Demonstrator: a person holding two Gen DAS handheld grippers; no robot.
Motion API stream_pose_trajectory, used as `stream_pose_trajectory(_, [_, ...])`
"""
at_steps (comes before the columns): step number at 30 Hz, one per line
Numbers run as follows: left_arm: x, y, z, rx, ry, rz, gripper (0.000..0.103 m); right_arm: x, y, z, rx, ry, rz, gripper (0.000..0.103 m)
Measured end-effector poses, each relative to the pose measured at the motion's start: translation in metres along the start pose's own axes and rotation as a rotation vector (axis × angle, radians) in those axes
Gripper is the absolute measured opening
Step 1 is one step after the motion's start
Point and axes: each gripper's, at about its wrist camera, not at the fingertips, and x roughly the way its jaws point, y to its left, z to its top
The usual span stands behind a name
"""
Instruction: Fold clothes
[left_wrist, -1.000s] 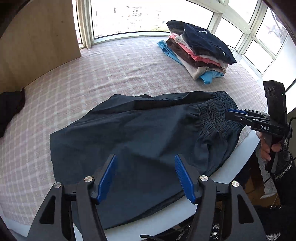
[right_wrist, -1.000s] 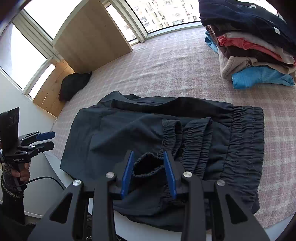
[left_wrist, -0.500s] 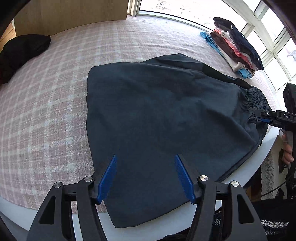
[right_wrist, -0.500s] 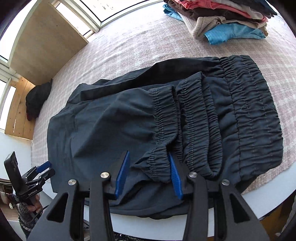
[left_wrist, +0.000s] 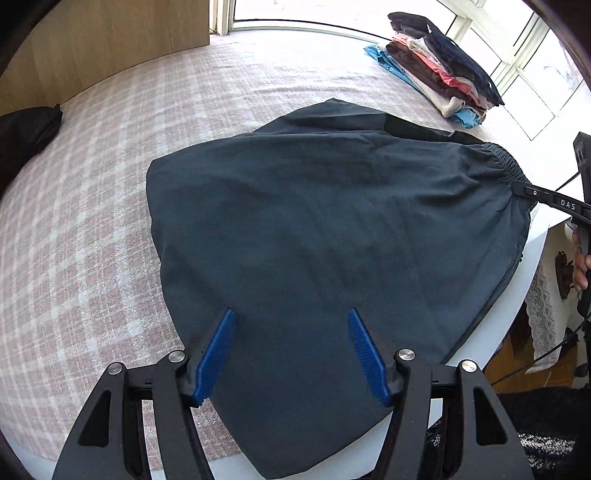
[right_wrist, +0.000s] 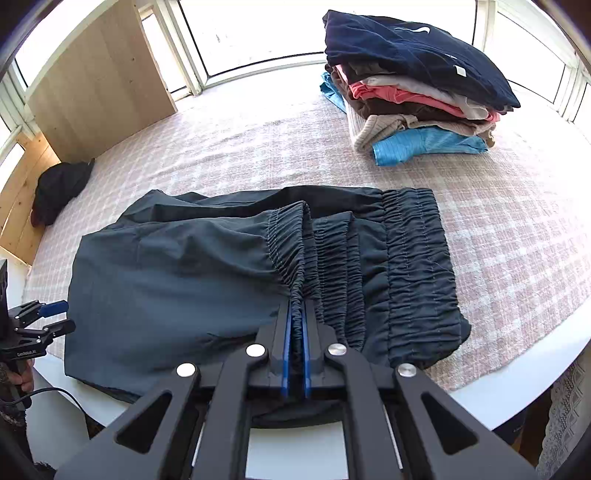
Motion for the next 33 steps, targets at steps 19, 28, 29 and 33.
stream_pose_trajectory(19, [0.032, -0.015, 0.053, 0.093, -0.024, -0.044, 0.062, 0.059, 0.08, 0.034, -0.281, -0.014, 0.08, 0.032])
stream_pose_trajectory(28, [0.01, -0.021, 0.045, 0.077, -0.046, -0.012, 0.061, -0.015, -0.064, 0.033, 0.073, -0.136, 0.102, 0.048])
stream_pose_trajectory(29, [0.003, -0.027, 0.042, 0.078, -0.059, -0.034, 0.061, -0.028, -0.079, 0.024, 0.108, -0.165, 0.092, 0.055])
stream_pose_trajectory(33, [-0.005, -0.073, 0.043, 0.123, -0.091, -0.127, 0.061, -0.037, -0.116, -0.003, 0.199, -0.162, 0.096, 0.058])
